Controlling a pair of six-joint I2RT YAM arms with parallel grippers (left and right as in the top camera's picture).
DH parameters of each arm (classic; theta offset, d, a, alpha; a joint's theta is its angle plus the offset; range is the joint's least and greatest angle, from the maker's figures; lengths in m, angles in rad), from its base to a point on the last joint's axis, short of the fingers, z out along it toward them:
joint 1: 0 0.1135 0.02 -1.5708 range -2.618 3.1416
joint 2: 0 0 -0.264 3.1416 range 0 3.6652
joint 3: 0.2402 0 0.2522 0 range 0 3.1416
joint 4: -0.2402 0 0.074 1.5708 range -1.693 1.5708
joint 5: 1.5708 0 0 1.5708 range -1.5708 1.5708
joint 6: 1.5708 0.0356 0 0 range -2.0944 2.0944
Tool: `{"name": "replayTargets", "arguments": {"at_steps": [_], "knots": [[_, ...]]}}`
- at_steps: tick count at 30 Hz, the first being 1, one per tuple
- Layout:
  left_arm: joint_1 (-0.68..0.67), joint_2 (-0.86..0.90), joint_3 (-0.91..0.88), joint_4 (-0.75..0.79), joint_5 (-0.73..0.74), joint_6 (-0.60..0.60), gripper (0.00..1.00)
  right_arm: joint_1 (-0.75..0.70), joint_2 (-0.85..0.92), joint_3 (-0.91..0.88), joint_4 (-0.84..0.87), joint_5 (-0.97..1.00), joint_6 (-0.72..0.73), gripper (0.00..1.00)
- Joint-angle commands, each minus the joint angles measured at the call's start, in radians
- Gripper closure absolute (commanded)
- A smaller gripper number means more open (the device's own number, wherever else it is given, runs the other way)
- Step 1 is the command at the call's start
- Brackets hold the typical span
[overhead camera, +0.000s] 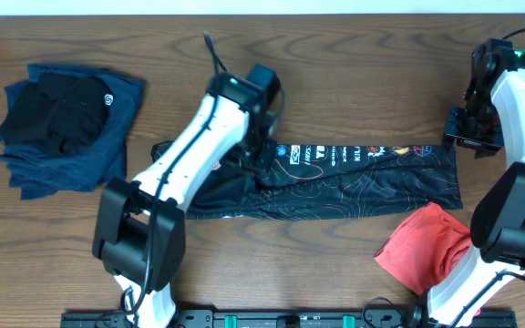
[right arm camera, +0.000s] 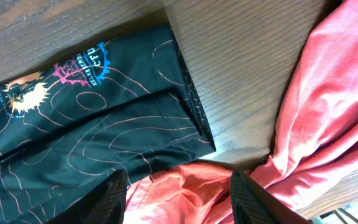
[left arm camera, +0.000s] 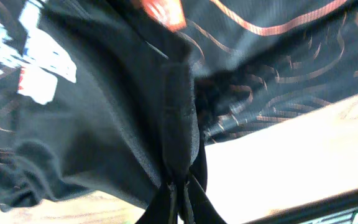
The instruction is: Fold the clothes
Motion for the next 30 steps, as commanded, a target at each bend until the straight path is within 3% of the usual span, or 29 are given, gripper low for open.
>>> {"name": "replayTargets", "arguments": {"at_steps": [1, 10, 11, 14, 16, 19, 23, 30], "knots": [[-0.039, 0.012, -0.057, 0.01, 0.009, -0.011, 0.94, -0.011, -0.01, -0.002, -0.003, 0.0, -0.011, 0.48], [-0.056, 0.011, -0.098, 0.185, 0.006, -0.039, 0.91, -0.01, -0.01, -0.002, -0.024, 0.001, -0.011, 0.48], [-0.057, 0.011, -0.098, 0.206, 0.006, -0.053, 0.85, -0.01, -0.01, -0.002, -0.03, 0.001, -0.011, 0.48], [-0.064, 0.011, -0.098, 0.25, 0.041, -0.067, 0.43, -0.013, -0.01, -0.002, -0.056, 0.008, -0.012, 0.47], [-0.064, 0.011, -0.098, 0.264, 0.07, -0.066, 0.33, -0.015, -0.01, -0.002, -0.076, 0.02, -0.012, 0.44], [-0.058, 0.008, -0.097, 0.259, 0.069, -0.058, 0.32, -0.021, -0.01, -0.002, -0.114, 0.034, -0.026, 0.34], [-0.025, -0.014, -0.097, 0.24, 0.069, -0.058, 0.32, -0.043, -0.01, -0.006, -0.124, 0.017, -0.04, 0.32], [0.135, -0.107, -0.097, 0.167, 0.068, -0.058, 0.32, -0.118, -0.01, -0.187, 0.062, -0.209, -0.278, 0.31]]}}
